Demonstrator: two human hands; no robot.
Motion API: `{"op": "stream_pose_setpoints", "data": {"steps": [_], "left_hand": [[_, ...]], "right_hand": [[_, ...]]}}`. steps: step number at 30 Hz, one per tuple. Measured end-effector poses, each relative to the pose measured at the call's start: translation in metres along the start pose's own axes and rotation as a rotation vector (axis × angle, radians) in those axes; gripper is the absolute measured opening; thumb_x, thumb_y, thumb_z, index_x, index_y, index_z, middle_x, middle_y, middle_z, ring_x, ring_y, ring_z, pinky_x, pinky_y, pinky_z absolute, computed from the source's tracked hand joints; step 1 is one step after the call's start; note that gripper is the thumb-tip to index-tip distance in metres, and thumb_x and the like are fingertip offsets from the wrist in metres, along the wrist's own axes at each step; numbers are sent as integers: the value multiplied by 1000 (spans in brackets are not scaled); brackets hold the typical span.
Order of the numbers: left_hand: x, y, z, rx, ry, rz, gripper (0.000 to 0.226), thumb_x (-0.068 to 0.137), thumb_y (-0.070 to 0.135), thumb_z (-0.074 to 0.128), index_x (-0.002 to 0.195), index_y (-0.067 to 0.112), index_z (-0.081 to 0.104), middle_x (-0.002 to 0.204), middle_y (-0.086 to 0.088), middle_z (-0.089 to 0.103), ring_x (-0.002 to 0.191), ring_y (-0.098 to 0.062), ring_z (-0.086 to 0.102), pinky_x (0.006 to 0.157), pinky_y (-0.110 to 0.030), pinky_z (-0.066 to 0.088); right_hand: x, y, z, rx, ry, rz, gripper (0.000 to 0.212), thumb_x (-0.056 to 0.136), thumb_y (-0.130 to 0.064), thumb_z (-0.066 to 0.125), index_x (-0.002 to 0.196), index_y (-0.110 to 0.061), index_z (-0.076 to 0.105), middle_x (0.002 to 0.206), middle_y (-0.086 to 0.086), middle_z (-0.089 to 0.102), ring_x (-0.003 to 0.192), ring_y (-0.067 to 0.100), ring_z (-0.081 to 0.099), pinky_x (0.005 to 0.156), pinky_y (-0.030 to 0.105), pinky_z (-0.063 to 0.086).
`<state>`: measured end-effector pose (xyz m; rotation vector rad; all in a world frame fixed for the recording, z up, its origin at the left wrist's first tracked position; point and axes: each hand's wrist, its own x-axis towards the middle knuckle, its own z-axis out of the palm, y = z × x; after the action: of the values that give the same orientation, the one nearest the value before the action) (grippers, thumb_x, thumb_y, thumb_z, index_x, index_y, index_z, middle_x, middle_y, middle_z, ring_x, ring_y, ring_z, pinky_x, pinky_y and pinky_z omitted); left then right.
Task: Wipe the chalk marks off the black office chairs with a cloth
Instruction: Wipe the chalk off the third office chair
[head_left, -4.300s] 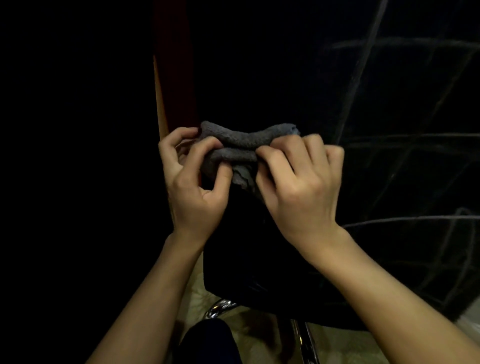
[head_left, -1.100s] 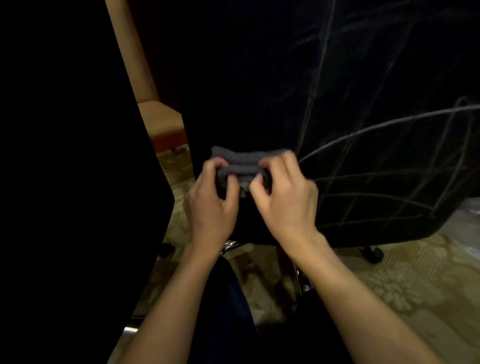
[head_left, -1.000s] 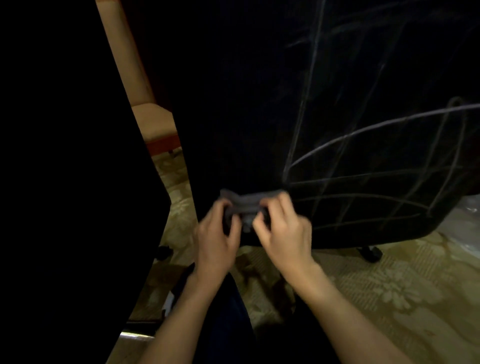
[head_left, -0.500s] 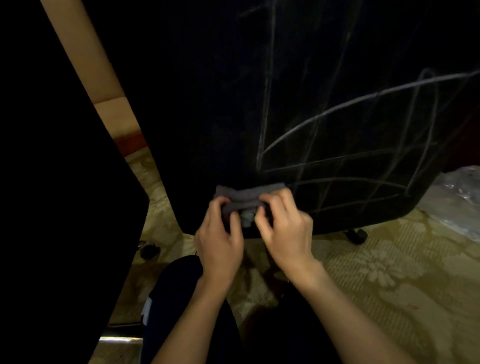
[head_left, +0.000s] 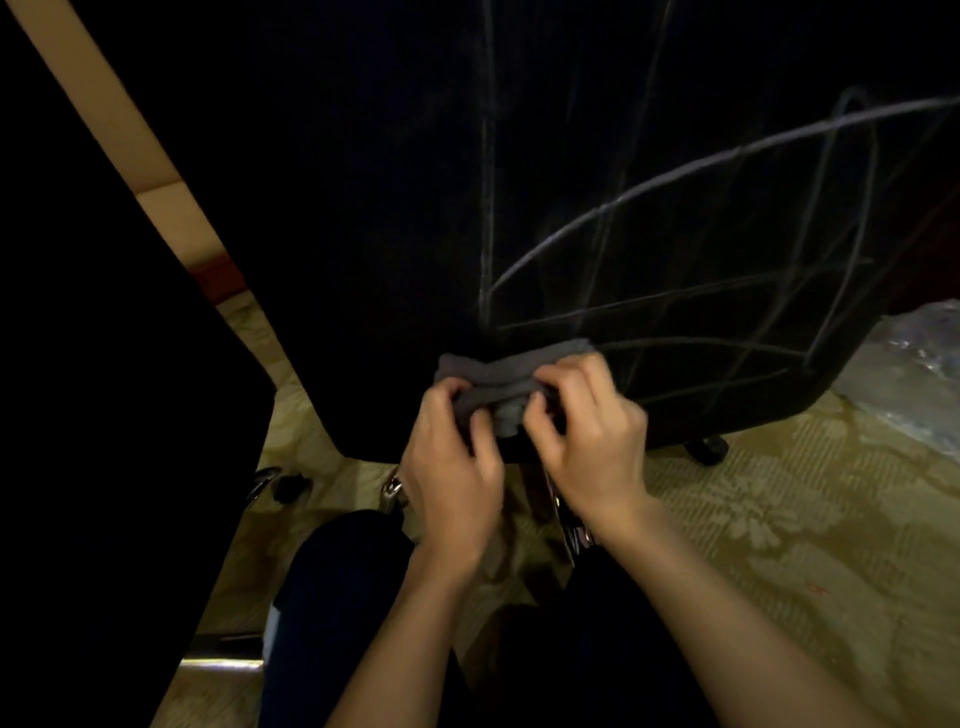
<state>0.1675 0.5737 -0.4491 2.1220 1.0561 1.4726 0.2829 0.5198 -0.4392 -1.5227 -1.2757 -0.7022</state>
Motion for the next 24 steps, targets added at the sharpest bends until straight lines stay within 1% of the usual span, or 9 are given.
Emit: {"op": "stream_pose_setpoints", "data": {"steps": [5, 9, 10, 12, 15, 18, 20, 22, 24], "left_hand": [[-24, -40, -2, 151, -40, -95, 18, 98, 25, 45, 115, 28, 41, 91, -5, 65, 74, -21, 63, 64, -28, 41], [-30, -41, -14, 174, -84, -187, 20, 100, 20, 54, 116, 28, 46, 75, -1, 64, 56, -19, 60, 48, -27, 38], [-26, -32, -17, 152, -80, -144, 20, 99, 18, 57, 117, 25, 51, 77, 2, 65, 58, -16, 61, 49, -29, 43], [-13, -8, -16, 88, -46, -11, 19, 97, 15, 63, 116, 17, 62, 88, 3, 69, 72, -12, 65, 62, -28, 52], [1, 17, 2, 23, -20, 58, 21, 94, 13, 62, 115, 9, 65, 104, -2, 69, 91, -14, 65, 79, -27, 52], [-18, 2, 18, 57, -54, -1, 25, 94, 20, 56, 118, 15, 60, 105, -3, 67, 90, -21, 65, 75, -37, 53], [-43, -14, 22, 109, -88, -45, 25, 92, 26, 54, 116, 25, 55, 103, -3, 68, 86, -20, 65, 72, -31, 49], [-57, -18, 22, 135, -101, -108, 23, 90, 24, 60, 113, 26, 56, 101, -1, 70, 86, -20, 65, 71, -26, 44], [-53, -11, 21, 115, -98, -169, 21, 91, 21, 62, 112, 23, 61, 102, 3, 69, 84, -20, 68, 72, -30, 51]], "right_hand": [[-39, -6, 27, 6, -129, 18, 17, 91, -15, 60, 97, -4, 71, 94, 9, 68, 62, 22, 66, 52, 32, 55], [-44, -16, 29, -28, -255, 34, 18, 91, -19, 58, 96, -8, 71, 94, 6, 67, 55, 22, 63, 47, 32, 53], [-36, -15, 21, -43, -223, 37, 19, 91, -20, 58, 96, -8, 71, 94, 7, 67, 56, 24, 62, 48, 32, 52], [-14, -9, -1, -59, -98, 27, 17, 90, -16, 59, 97, -6, 72, 94, 10, 68, 67, 26, 63, 56, 34, 51], [9, 6, -30, -67, -21, 3, 12, 88, -9, 66, 98, -4, 71, 96, 10, 67, 78, 23, 63, 63, 36, 47], [-15, 18, -27, -141, -136, -34, 12, 88, -12, 64, 96, -5, 71, 93, 10, 66, 68, 24, 62, 57, 35, 50], [-43, 25, -20, -176, -243, -15, 15, 88, -18, 60, 92, -8, 71, 89, 9, 65, 60, 25, 60, 52, 34, 48], [-57, 29, -16, -164, -318, 39, 17, 88, -21, 58, 92, -10, 71, 91, 9, 65, 56, 24, 60, 50, 32, 48], [-50, 25, -19, -129, -327, 63, 16, 89, -20, 59, 93, -9, 70, 93, 8, 65, 55, 24, 61, 49, 32, 50]]}}
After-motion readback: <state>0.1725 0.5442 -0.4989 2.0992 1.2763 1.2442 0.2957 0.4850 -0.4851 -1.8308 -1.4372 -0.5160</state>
